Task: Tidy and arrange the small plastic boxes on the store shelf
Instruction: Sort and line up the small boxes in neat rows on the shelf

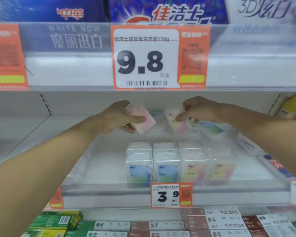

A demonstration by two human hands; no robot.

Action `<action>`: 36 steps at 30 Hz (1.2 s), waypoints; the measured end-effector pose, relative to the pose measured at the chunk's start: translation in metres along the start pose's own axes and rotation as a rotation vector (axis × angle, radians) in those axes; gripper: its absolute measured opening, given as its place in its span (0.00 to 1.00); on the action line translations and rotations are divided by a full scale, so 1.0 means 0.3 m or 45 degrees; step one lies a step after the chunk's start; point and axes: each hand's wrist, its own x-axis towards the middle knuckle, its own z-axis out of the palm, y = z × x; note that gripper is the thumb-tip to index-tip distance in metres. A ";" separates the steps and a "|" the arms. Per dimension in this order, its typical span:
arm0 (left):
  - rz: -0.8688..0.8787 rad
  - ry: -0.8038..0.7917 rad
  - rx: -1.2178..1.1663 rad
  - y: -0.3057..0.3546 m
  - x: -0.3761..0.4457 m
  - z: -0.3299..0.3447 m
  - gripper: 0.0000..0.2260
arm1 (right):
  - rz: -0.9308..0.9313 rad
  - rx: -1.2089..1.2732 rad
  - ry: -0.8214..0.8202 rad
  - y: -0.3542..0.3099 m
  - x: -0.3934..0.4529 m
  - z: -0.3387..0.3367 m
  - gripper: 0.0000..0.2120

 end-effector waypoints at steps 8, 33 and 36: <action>0.115 -0.305 0.291 0.157 0.025 0.221 0.14 | 0.186 0.077 -0.092 0.179 -0.129 -0.167 0.23; -0.145 -0.622 0.622 0.221 0.026 0.382 0.10 | 0.118 0.360 -0.398 0.259 -0.196 -0.116 0.15; -0.153 -0.641 0.620 0.221 0.021 0.381 0.07 | 0.127 0.359 -0.409 0.259 -0.196 -0.111 0.17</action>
